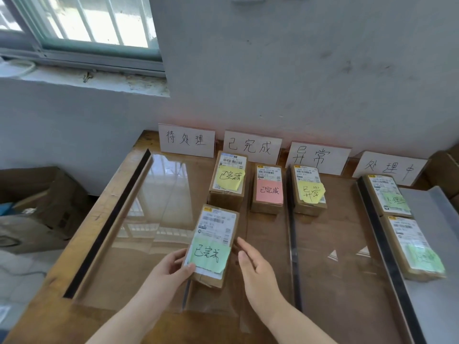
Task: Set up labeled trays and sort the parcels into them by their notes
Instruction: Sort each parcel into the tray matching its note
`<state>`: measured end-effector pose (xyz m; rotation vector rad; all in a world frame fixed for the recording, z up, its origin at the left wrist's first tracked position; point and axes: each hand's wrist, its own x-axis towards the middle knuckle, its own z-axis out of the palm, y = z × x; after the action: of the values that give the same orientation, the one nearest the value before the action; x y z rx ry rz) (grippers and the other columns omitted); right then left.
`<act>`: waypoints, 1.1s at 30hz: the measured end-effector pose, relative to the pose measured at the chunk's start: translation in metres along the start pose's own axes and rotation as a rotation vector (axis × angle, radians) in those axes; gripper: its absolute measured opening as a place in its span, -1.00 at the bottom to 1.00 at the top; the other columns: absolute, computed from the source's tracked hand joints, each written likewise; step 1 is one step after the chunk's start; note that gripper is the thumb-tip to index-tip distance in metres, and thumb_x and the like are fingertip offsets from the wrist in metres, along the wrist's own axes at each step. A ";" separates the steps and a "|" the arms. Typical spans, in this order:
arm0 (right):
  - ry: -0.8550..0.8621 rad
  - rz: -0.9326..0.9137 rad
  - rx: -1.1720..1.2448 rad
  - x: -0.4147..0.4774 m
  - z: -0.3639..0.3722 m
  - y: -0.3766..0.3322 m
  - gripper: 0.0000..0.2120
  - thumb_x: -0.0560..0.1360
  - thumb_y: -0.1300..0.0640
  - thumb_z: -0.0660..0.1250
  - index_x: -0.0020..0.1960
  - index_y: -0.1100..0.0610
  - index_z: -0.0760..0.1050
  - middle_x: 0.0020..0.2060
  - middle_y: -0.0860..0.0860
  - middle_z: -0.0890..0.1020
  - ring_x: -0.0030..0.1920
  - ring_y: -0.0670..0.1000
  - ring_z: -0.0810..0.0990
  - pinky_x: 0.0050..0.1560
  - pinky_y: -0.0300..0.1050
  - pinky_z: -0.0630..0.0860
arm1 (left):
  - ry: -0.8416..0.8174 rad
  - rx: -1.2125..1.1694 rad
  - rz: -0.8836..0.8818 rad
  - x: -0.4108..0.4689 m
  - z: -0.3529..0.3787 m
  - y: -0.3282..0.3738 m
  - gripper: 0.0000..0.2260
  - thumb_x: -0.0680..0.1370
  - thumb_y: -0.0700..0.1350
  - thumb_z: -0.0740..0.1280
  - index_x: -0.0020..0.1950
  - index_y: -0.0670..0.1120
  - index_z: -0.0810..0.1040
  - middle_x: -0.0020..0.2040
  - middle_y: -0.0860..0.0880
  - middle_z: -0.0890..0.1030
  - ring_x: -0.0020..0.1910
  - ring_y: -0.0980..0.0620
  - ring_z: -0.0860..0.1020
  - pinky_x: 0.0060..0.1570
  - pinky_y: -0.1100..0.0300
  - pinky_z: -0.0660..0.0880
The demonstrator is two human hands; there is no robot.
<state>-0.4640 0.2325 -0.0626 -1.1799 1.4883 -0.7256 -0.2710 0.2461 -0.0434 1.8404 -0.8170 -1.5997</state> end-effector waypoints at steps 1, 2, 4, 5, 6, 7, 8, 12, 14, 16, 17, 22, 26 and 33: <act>-0.011 0.020 -0.005 -0.003 0.001 0.004 -0.65 0.63 0.06 0.13 0.40 -0.09 0.34 0.26 -0.26 0.44 0.22 -0.31 0.36 0.19 -0.52 0.26 | 0.005 0.054 0.015 0.000 0.005 -0.001 -0.64 0.55 -0.06 0.35 0.34 0.03 0.43 0.07 0.13 0.65 0.08 0.11 0.60 0.13 0.12 0.51; -0.014 0.036 -0.014 -0.005 0.001 0.007 -0.64 0.63 0.05 0.14 0.42 -0.07 0.32 0.32 -0.22 0.43 0.28 -0.27 0.34 0.29 -0.42 0.26 | 0.017 0.106 0.036 -0.002 0.011 0.001 -0.64 0.56 -0.03 0.34 0.34 0.06 0.42 0.10 0.15 0.62 0.07 0.14 0.57 0.04 0.21 0.51; -0.007 0.056 -0.033 -0.006 0.000 0.012 -0.60 0.63 0.06 0.15 0.46 -0.05 0.28 0.39 -0.18 0.38 0.39 -0.20 0.29 0.42 -0.25 0.21 | 0.049 0.209 0.081 -0.004 0.022 0.005 -0.62 0.58 -0.02 0.30 0.40 0.08 0.38 0.18 0.12 0.58 0.05 0.14 0.52 -0.07 0.29 0.45; -0.010 0.065 -0.042 -0.006 -0.002 0.013 -0.59 0.63 0.06 0.15 0.47 -0.06 0.26 0.41 -0.18 0.36 0.42 -0.18 0.26 0.44 -0.21 0.20 | 0.061 0.265 0.109 -0.003 0.026 0.006 -0.62 0.59 -0.02 0.29 0.41 0.07 0.38 0.22 0.10 0.56 0.05 0.14 0.49 -0.02 0.27 0.44; -0.015 0.073 -0.048 -0.006 -0.003 0.013 -0.58 0.63 0.06 0.15 0.48 -0.06 0.23 0.42 -0.18 0.34 0.44 -0.16 0.23 0.45 -0.20 0.18 | 0.065 0.325 0.132 -0.002 0.029 0.007 -0.61 0.59 -0.02 0.28 0.42 0.05 0.38 0.25 0.09 0.56 0.06 0.13 0.48 0.04 0.23 0.44; -0.019 0.075 -0.054 -0.005 -0.004 0.012 -0.57 0.63 0.07 0.14 0.49 -0.05 0.22 0.43 -0.18 0.32 0.45 -0.16 0.21 0.45 -0.21 0.16 | 0.063 0.377 0.149 0.000 0.030 0.006 -0.60 0.59 -0.02 0.29 0.42 0.04 0.39 0.26 0.09 0.55 0.08 0.13 0.47 0.11 0.21 0.43; -0.023 0.074 -0.057 -0.003 -0.005 0.011 -0.56 0.63 0.09 0.14 0.49 -0.04 0.21 0.44 -0.17 0.31 0.46 -0.15 0.20 0.45 -0.21 0.15 | 0.072 0.413 0.166 0.003 0.032 0.006 -0.59 0.58 -0.02 0.30 0.43 0.03 0.39 0.27 0.08 0.55 0.11 0.12 0.48 0.15 0.20 0.42; -0.073 0.073 -0.098 0.005 -0.001 0.011 -0.57 0.64 0.11 0.13 0.49 -0.04 0.21 0.46 -0.16 0.27 0.47 -0.15 0.17 0.42 -0.27 0.12 | 0.170 0.466 0.232 0.015 0.037 0.005 -0.58 0.55 -0.13 0.35 0.41 -0.01 0.39 0.27 0.04 0.55 0.25 0.06 0.50 0.16 0.20 0.45; -0.106 0.090 -0.119 0.010 0.003 0.012 -0.56 0.64 0.10 0.13 0.50 -0.02 0.21 0.48 -0.14 0.23 0.48 -0.14 0.15 0.42 -0.27 0.13 | 0.178 0.494 0.251 0.022 0.039 0.003 -0.59 0.55 -0.17 0.35 0.38 -0.03 0.41 0.27 0.02 0.55 0.25 0.04 0.51 0.17 0.20 0.46; -0.120 0.110 -0.146 0.014 0.005 0.013 -0.56 0.63 0.10 0.14 0.50 -0.02 0.20 0.50 -0.13 0.20 0.49 -0.12 0.15 0.44 -0.22 0.17 | 0.182 0.572 0.275 0.029 0.040 0.002 -0.60 0.56 -0.17 0.34 0.39 -0.04 0.40 0.29 0.00 0.53 0.27 0.04 0.49 0.20 0.18 0.46; -0.124 0.113 -0.160 0.015 0.005 0.013 -0.55 0.63 0.10 0.14 0.50 -0.03 0.20 0.51 -0.13 0.19 0.49 -0.11 0.15 0.44 -0.21 0.19 | 0.183 0.627 0.295 0.032 0.040 0.001 -0.59 0.57 -0.15 0.32 0.41 -0.04 0.39 0.32 0.00 0.51 0.28 0.03 0.48 0.21 0.18 0.45; -0.142 0.064 -0.268 0.013 -0.001 0.011 -0.54 0.64 0.06 0.12 0.52 -0.07 0.15 0.51 -0.16 0.17 0.49 -0.14 0.13 0.34 -0.35 0.18 | 0.180 0.832 0.458 0.033 0.039 -0.003 -0.60 0.62 -0.11 0.22 0.47 -0.08 0.32 0.44 0.00 0.36 0.40 0.04 0.33 0.32 0.25 0.31; -0.071 0.045 -0.282 0.005 -0.018 0.007 -0.54 0.64 0.02 0.10 0.52 -0.07 0.14 0.51 -0.17 0.16 0.50 -0.13 0.11 0.41 -0.26 0.13 | 0.233 1.071 0.579 0.020 0.040 0.000 -0.58 0.66 0.01 0.08 0.52 0.01 0.22 0.52 0.03 0.23 0.49 0.03 0.20 0.41 0.18 0.21; 0.051 -0.032 -0.364 -0.034 -0.073 0.014 -0.53 0.64 -0.02 0.08 0.53 -0.05 0.12 0.51 -0.16 0.15 0.49 -0.18 0.10 0.47 -0.24 0.06 | 0.181 1.286 0.761 -0.017 0.079 0.012 -0.54 0.67 0.04 -0.05 0.57 0.02 0.00 0.58 0.06 0.05 0.55 0.08 -0.05 0.48 0.18 -0.12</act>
<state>-0.5391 0.2581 -0.0437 -1.4684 1.6954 -0.5203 -0.3517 0.2489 -0.0335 1.8710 -2.4134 -0.3198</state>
